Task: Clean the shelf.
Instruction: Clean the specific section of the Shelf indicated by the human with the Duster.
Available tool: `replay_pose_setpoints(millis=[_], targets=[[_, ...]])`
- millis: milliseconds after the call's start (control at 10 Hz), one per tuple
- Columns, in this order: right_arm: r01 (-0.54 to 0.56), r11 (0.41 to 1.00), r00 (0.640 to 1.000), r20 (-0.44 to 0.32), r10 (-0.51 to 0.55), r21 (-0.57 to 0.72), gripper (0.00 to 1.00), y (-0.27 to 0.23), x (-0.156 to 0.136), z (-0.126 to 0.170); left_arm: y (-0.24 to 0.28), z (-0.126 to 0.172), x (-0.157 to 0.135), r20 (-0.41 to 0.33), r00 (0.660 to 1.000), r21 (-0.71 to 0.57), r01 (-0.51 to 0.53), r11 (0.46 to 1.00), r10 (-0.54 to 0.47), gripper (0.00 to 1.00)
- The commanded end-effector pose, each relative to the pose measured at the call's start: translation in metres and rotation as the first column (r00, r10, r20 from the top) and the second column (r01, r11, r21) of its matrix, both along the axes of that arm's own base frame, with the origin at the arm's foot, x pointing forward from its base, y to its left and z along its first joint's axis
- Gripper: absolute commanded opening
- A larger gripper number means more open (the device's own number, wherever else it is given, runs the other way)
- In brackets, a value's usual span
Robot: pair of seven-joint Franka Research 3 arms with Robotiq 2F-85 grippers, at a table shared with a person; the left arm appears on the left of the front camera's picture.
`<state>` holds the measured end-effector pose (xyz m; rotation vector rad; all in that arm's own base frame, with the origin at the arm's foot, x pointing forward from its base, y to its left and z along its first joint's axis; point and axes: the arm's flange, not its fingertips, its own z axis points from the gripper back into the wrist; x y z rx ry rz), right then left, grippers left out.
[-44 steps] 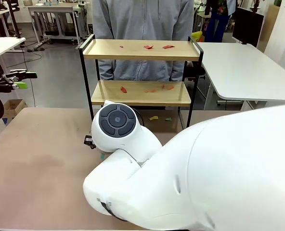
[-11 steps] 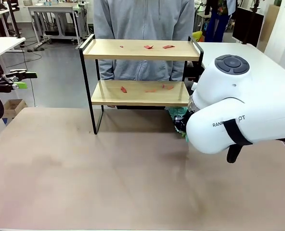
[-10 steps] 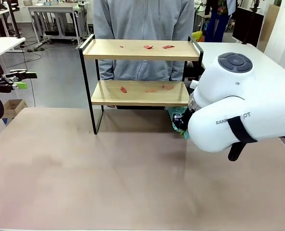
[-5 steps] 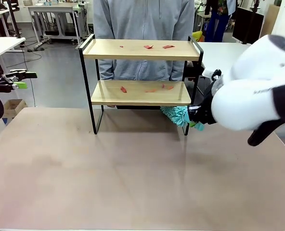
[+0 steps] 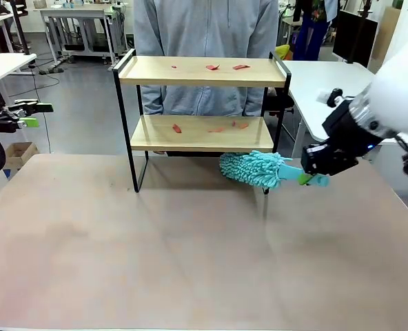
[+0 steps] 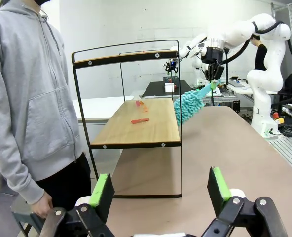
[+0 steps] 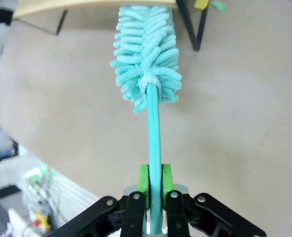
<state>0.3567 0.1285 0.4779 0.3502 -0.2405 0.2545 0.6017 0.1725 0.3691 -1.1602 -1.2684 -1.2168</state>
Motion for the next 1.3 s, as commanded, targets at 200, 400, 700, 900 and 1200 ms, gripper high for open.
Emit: replay_pose_setpoints(millis=[200,400,700,900,1200], targets=[[-0.35,0.936,0.935,-0.059,0.351,0.023,0.13,-0.015,-0.001,0.034,-0.001,0.002,-0.001,0.011,1.0,0.007,0.006,1.0,-0.006,1.0],[-0.475,0.88,0.877,-0.098,0.471,-0.022,0.13,-0.023,-0.017,0.049,-0.001,0.002,-0.001,0.011,1.0,0.007,0.006,1.0,-0.006,1.0],[-0.528,0.848,0.845,-0.131,0.519,-0.047,0.13,-0.052,-0.05,0.083,-0.001,0.002,-0.001,0.011,1.0,0.007,0.006,1.0,-0.006,1.0],[-0.575,0.814,0.816,-0.131,0.563,-0.082,0.13,-0.07,-0.082,0.094,-0.001,0.002,-0.001,0.011,1.0,0.007,0.006,1.0,-0.006,1.0],[-0.625,0.776,0.78,-0.117,0.615,-0.086,0.13,-0.091,-0.11,0.093,-0.001,0.002,-0.001,0.011,1.0,0.007,0.006,1.0,-0.006,1.0]])
